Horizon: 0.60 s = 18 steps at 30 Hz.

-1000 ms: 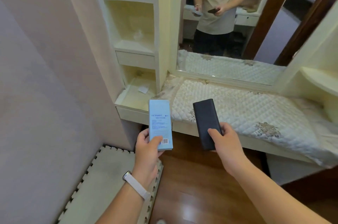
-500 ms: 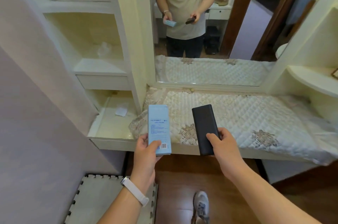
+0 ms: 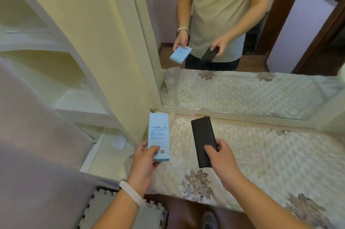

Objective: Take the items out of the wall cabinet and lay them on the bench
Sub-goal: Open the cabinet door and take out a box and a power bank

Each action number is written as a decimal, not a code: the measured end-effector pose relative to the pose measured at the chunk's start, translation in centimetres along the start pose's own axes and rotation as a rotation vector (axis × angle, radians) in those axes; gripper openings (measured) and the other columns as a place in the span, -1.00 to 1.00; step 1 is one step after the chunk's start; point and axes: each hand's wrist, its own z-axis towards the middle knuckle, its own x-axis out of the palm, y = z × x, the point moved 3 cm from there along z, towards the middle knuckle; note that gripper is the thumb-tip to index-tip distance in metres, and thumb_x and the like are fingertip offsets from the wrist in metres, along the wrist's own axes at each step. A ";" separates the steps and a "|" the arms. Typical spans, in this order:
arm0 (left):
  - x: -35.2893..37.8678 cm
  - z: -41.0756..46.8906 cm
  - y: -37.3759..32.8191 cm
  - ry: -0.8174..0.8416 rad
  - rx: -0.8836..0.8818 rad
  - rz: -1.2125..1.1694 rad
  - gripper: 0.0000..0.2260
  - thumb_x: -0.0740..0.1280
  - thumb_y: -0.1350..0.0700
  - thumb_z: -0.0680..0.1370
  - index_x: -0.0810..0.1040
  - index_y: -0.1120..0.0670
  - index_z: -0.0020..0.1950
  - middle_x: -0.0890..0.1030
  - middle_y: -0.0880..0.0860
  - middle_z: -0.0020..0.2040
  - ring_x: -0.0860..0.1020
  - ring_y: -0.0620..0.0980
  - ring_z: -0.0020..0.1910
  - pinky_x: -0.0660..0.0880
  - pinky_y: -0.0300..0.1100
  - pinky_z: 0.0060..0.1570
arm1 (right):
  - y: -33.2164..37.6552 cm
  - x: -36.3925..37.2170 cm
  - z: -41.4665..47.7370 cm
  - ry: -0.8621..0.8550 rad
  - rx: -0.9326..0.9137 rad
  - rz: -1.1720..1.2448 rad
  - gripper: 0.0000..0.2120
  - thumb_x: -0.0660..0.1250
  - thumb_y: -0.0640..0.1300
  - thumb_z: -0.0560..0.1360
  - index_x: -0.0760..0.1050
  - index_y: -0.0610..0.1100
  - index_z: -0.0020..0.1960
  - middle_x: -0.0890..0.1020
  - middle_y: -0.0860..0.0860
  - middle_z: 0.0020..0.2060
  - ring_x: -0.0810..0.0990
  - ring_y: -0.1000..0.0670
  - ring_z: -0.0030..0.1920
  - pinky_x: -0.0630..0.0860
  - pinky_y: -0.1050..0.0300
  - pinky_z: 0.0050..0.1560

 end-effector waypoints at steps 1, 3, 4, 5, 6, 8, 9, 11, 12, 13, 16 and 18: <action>0.5 1.1 -0.1 -0.008 -0.020 -0.013 -0.68 0.31 0.31 0.53 0.42 0.13 0.27 0.61 0.15 0.11 0.62 0.12 -0.03 0.53 -0.03 -0.17 | -0.1 0.0 1.3 0.023 0.012 -0.015 -0.91 0.28 -0.11 0.58 0.42 -0.08 0.07 0.59 -0.06 -0.04 0.62 -0.07 -0.08 0.61 -0.11 -0.07; 1.1 2.8 -0.3 -0.034 -0.050 -0.029 -0.71 0.30 0.30 0.54 0.41 0.13 0.24 0.60 0.16 0.11 0.60 0.12 -0.02 0.53 -0.03 -0.15 | -0.3 0.1 3.5 0.057 0.048 -0.037 -0.90 0.28 -0.10 0.58 0.41 -0.09 0.06 0.58 -0.07 -0.03 0.62 -0.07 -0.08 0.63 -0.08 -0.08; 1.2 3.5 -0.2 -0.051 -0.065 -0.027 -0.73 0.30 0.30 0.54 0.41 0.13 0.22 0.60 0.17 0.11 0.60 0.12 -0.02 0.52 -0.03 -0.16 | -0.5 0.2 4.4 0.065 0.074 -0.040 -0.90 0.28 -0.11 0.58 0.41 -0.10 0.05 0.58 -0.08 -0.03 0.62 -0.07 -0.08 0.63 -0.07 -0.09; 1.2 4.0 -0.1 -0.066 -0.079 -0.023 -0.74 0.31 0.31 0.53 0.41 0.14 0.20 0.60 0.18 0.11 0.60 0.12 -0.03 0.52 -0.02 -0.16 | -0.8 0.5 5.1 0.072 0.094 -0.040 -0.91 0.28 -0.12 0.58 0.41 -0.10 0.04 0.58 -0.09 -0.03 0.62 -0.07 -0.08 0.63 -0.06 -0.09; 1.1 4.5 0.1 -0.079 -0.091 -0.011 -0.75 0.31 0.31 0.53 0.42 0.14 0.19 0.61 0.18 0.11 0.60 0.13 -0.03 0.53 0.00 -0.13 | -1.0 0.8 5.8 0.079 0.111 -0.037 -0.92 0.27 -0.12 0.58 0.41 -0.10 0.04 0.58 -0.10 -0.03 0.62 -0.07 -0.08 0.64 -0.05 -0.10; 1.2 5.6 0.6 -0.097 -0.121 0.029 -0.72 0.32 0.30 0.52 0.44 0.16 0.22 0.63 0.17 0.08 0.61 0.14 -0.03 0.52 0.06 -0.03 | -1.7 1.5 7.0 0.099 0.157 -0.027 -0.92 0.27 -0.14 0.58 0.40 -0.10 0.04 0.57 -0.11 -0.02 0.62 -0.08 -0.08 0.63 -0.01 -0.14; 1.2 6.2 0.9 -0.102 -0.138 0.049 -0.70 0.33 0.29 0.52 0.45 0.16 0.24 0.64 0.16 0.06 0.62 0.13 -0.04 0.52 0.05 -0.02 | -2.0 2.0 7.6 0.110 0.179 -0.029 -0.92 0.27 -0.14 0.58 0.40 -0.11 0.05 0.57 -0.11 -0.02 0.62 -0.08 -0.07 0.63 0.01 -0.17; 1.4 7.5 1.5 -0.099 -0.172 0.082 -0.71 0.33 0.29 0.51 0.47 0.12 0.22 0.65 0.14 0.04 0.63 0.09 -0.09 0.50 -0.02 -0.12 | -2.8 3.0 9.0 0.121 0.228 -0.019 -0.90 0.27 -0.15 0.57 0.40 -0.13 0.06 0.57 -0.12 -0.01 0.63 -0.08 -0.07 0.63 0.03 -0.20; 1.7 7.9 1.7 -0.099 -0.186 0.093 -0.73 0.32 0.29 0.52 0.48 0.10 0.19 0.65 0.13 0.03 0.63 0.08 -0.11 0.49 -0.06 -0.18 | -3.0 3.5 9.5 0.122 0.253 -0.003 -0.88 0.28 -0.15 0.57 0.40 -0.14 0.07 0.57 -0.12 0.00 0.63 -0.08 -0.06 0.63 0.05 -0.22; 2.0 8.2 1.9 -0.098 -0.197 0.089 -0.74 0.31 0.30 0.52 0.47 0.07 0.17 0.64 0.12 0.03 0.62 0.07 -0.11 0.50 -0.09 -0.21 | -3.2 3.9 9.8 0.122 0.274 0.014 -0.87 0.29 -0.16 0.57 0.40 -0.15 0.09 0.58 -0.12 0.00 0.63 -0.08 -0.06 0.62 0.08 -0.25; 2.5 10.6 2.3 -0.076 -0.221 0.090 -0.70 0.31 0.32 0.52 0.45 0.06 0.20 0.64 0.11 0.06 0.64 0.07 -0.08 0.52 -0.10 -0.26 | -3.7 5.2 11.1 0.119 0.327 0.048 -0.83 0.30 -0.18 0.57 0.39 -0.17 0.13 0.58 -0.12 0.01 0.64 -0.07 -0.06 0.57 0.19 -0.34; 2.7 12.5 2.5 -0.054 -0.235 0.089 -0.73 0.31 0.33 0.52 0.47 0.08 0.17 0.64 0.14 0.07 0.64 0.08 -0.08 0.54 -0.08 -0.23 | -4.0 5.9 12.4 0.103 0.352 0.045 -0.83 0.31 -0.20 0.57 0.40 -0.17 0.13 0.58 -0.12 0.01 0.64 -0.08 -0.05 0.58 0.19 -0.32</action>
